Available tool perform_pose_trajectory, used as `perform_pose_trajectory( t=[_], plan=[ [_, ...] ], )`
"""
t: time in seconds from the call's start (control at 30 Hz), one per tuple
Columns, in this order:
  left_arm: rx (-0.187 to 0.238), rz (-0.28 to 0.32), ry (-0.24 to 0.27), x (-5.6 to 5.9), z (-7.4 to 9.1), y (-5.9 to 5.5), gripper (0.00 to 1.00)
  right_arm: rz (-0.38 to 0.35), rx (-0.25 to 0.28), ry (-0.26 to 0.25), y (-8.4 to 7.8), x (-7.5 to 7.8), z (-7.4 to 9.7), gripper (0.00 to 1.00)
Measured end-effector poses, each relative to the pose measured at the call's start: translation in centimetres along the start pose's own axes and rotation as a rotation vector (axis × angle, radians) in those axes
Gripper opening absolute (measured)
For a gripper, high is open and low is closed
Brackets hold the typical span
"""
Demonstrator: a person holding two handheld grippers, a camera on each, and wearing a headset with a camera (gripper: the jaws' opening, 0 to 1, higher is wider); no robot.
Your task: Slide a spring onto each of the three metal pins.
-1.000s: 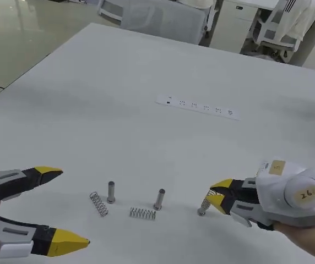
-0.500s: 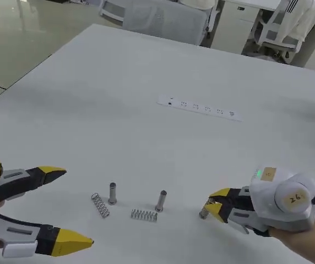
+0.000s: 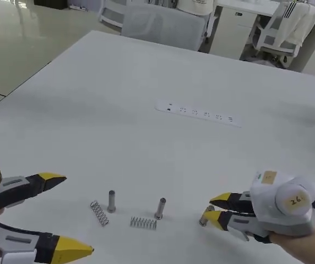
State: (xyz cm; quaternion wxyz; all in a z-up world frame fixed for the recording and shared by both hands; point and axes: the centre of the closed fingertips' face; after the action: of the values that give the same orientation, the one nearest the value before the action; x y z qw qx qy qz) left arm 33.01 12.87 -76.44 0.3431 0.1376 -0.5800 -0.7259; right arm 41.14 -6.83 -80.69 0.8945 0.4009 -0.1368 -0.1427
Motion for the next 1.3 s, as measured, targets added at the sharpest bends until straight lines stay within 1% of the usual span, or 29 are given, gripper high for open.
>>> perform_pose_trajectory(
  t=[0.17,0.3,0.37,0.47,0.63,0.8,0.97,1.1,1.3],
  plan=[
    [-0.002,-0.002,-0.006,0.1,-0.1,0.1,0.95,0.011,0.032,-0.007,1.1,0.0,0.8,0.15],
    [-0.001,-0.005,-0.01,0.3,-0.2,0.3,0.95,0.001,0.055,-0.009,2.0,-0.1,1.4,0.14],
    [-0.001,-0.005,-0.012,0.3,-0.2,0.3,0.95,-0.01,0.07,0.0,2.6,-0.5,1.7,0.15],
    [-0.006,-0.006,-0.013,0.3,-0.2,0.2,0.95,0.001,0.084,0.006,3.0,-1.1,2.1,0.14],
    [-0.006,-0.003,-0.015,0.3,-0.1,0.3,0.94,0.006,0.099,0.019,3.4,-2.0,2.4,0.14],
    [-0.008,-0.004,-0.016,0.3,-0.1,0.3,0.94,0.009,0.106,0.027,3.5,-2.6,2.5,0.14],
    [-0.011,-0.005,-0.017,0.4,0.0,0.3,0.94,0.014,0.117,0.034,4.0,-3.1,2.5,0.14],
    [-0.01,-0.006,-0.017,0.4,0.0,0.2,0.94,0.031,0.122,0.048,4.6,-3.7,2.4,0.14],
    [-0.008,-0.008,-0.015,0.4,0.2,0.4,0.94,0.071,0.132,0.083,5.9,-4.9,1.9,0.14]
  ],
)
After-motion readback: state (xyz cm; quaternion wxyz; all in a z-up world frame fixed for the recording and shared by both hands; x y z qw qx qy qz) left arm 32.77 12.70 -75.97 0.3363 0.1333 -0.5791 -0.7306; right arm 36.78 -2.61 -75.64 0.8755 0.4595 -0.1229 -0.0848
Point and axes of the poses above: the centre of the closed fingertips' face, and the gripper's own axes: z roughly backward along the fingers, x roughly to its right, y roughly out of its top, and after that the axes turned 3 degrees about x, right-handed
